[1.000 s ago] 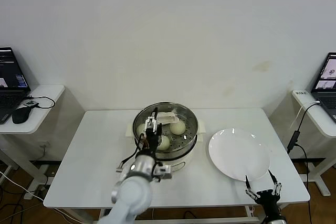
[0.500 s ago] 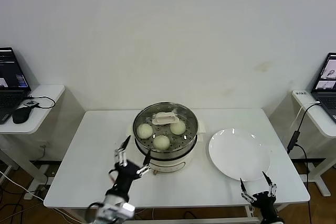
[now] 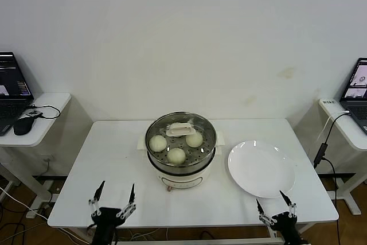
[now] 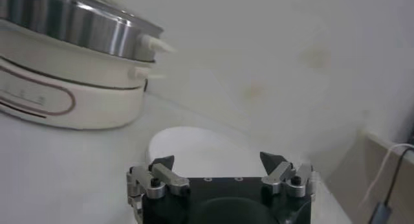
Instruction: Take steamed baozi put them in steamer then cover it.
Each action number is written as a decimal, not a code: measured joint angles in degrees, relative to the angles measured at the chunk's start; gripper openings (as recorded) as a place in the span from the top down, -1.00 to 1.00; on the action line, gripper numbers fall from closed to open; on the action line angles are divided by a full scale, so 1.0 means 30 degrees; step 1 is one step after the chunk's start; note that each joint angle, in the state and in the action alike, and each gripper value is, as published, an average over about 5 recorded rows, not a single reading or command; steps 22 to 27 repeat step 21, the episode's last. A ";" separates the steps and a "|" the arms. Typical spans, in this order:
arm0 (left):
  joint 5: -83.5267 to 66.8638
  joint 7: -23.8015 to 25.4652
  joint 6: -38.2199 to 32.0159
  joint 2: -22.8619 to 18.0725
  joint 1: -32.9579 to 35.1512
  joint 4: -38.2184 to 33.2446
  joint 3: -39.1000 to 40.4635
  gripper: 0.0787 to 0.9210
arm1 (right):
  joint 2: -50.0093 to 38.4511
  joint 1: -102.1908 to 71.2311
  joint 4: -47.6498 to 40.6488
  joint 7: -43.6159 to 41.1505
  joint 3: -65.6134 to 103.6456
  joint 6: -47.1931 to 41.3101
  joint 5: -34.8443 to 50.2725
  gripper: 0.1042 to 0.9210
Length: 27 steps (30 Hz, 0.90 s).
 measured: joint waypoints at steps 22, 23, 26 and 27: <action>-0.2542 0.0510 -0.2106 -0.0579 0.1561 0.1671 -0.0502 -0.77 | -0.0189 -0.0883 0.1285 0.0363 -0.1211 -0.1585 0.1456 -0.76; -0.2542 0.0510 -0.2106 -0.0579 0.1561 0.1671 -0.0502 -0.77 | -0.0189 -0.0883 0.1285 0.0363 -0.1211 -0.1585 0.1456 -0.76; -0.2542 0.0510 -0.2106 -0.0579 0.1561 0.1671 -0.0502 -0.77 | -0.0189 -0.0883 0.1285 0.0363 -0.1211 -0.1585 0.1456 -0.76; -0.2542 0.0510 -0.2106 -0.0579 0.1561 0.1671 -0.0502 -0.77 | -0.0189 -0.0883 0.1285 0.0363 -0.1211 -0.1585 0.1456 -0.76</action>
